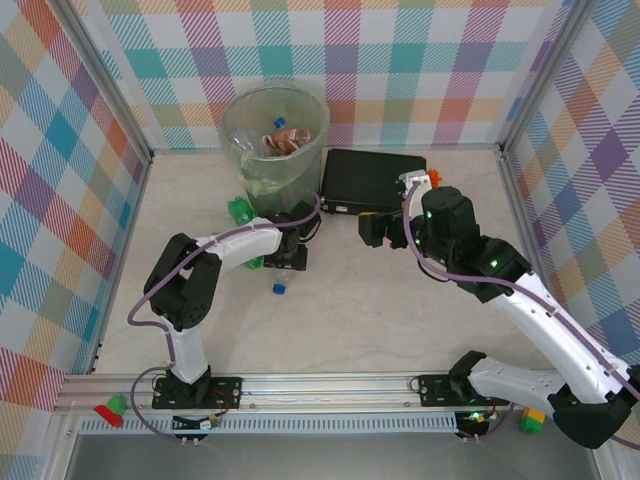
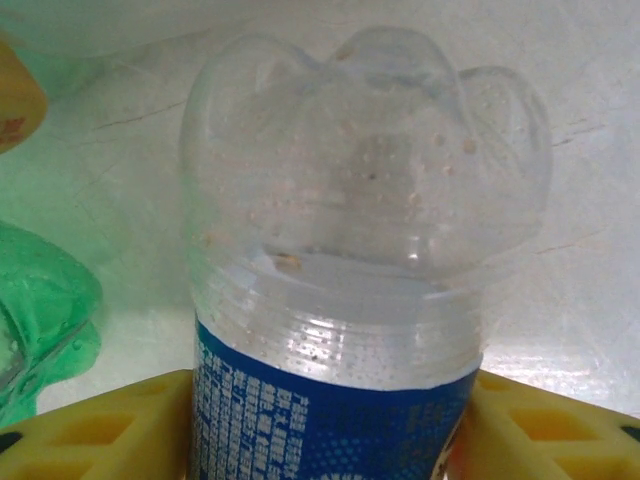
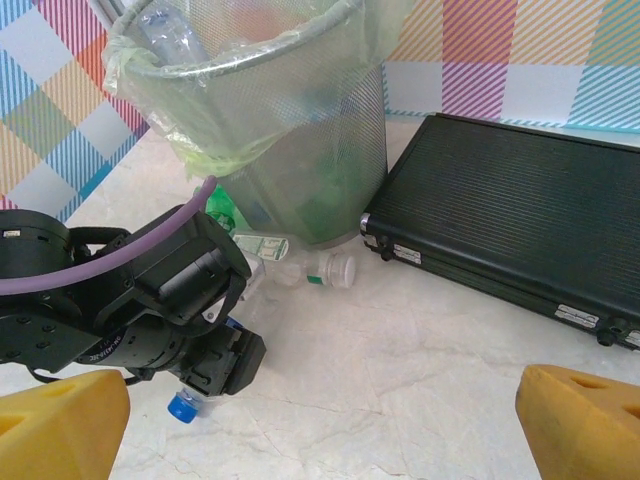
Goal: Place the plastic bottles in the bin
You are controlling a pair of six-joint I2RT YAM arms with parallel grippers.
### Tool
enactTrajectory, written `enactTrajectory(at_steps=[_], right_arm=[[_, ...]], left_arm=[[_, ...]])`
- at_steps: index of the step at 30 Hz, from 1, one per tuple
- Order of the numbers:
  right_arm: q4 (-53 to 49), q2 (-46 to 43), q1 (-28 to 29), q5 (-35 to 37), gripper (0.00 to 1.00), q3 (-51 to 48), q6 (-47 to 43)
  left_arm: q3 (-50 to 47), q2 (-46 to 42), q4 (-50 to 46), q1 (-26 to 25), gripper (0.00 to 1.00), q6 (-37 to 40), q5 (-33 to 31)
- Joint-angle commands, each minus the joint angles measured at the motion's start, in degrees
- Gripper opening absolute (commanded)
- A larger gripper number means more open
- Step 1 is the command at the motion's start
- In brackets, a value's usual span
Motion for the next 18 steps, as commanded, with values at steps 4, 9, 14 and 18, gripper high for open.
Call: enactTrajectory(at_steps=[4, 9, 14, 18], right_arm=[[0.54, -2.95, -0.41, -1.18, 0.99, -2.00, 1.45], [1.12, -3.31, -0.41, -2.05, 0.99, -2.32, 2.17], [2.13, -3.15, -0.43, -3.38, 0.99, -1.67, 1.50], [4.43, -2.80, -0.41, -5.85, 0.99, -1.16, 1.26]], left_arm=[[1.86, -3.10, -2.37, -2.51, 0.56, -0.72, 0.20], [3.61, -8.29, -4.27, -3.83, 0.55, -2.37, 0.20], [8.93, -13.75, -6.99, -4.46, 0.54, -3.00, -0.40], [15.68, -16.59, -9.28, -4.46, 0.53, -2.13, -1.48]])
